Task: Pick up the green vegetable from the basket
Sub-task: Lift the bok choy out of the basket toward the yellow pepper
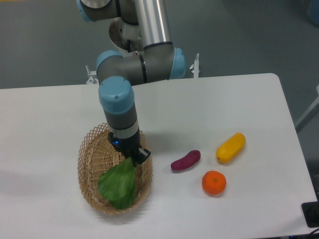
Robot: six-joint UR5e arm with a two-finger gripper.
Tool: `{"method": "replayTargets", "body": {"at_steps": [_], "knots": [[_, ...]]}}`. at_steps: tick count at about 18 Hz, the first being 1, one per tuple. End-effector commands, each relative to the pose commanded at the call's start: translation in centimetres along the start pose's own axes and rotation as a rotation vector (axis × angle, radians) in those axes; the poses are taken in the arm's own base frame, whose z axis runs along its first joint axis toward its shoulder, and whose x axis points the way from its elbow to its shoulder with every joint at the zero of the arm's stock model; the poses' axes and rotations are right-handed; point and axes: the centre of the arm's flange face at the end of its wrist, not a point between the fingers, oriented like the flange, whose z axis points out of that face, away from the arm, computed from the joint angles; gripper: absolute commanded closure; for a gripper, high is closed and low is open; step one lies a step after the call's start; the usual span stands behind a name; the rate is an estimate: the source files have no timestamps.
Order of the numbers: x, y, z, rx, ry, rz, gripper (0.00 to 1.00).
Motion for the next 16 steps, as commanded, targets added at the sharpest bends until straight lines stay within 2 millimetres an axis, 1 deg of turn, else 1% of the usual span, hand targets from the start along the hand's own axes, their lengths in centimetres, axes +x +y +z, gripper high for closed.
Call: {"method": "replayTargets", "body": {"at_steps": [2,3,4,6,8,11,16], "knots": [[-1.3,1.3,-0.6,0.000,0.023,0.016,0.67],[-2.3,2.3,-1.1,0.001,0.029,0.020,0.67],[-3.1,3.4,-2.1,0.005,0.030,0.025,0.67],[-4.5,5.0,-2.6,0.005,0.048,0.036,0.67],[-6.0,6.7,-3.5,0.006,0.037,0.040,0.67],[-8.0,9.5,-3.9,-0.014,0.052,0.072,0.67],[-11.2,13.5,-4.5,-0.024,0.040,0.120,0.67]]}}
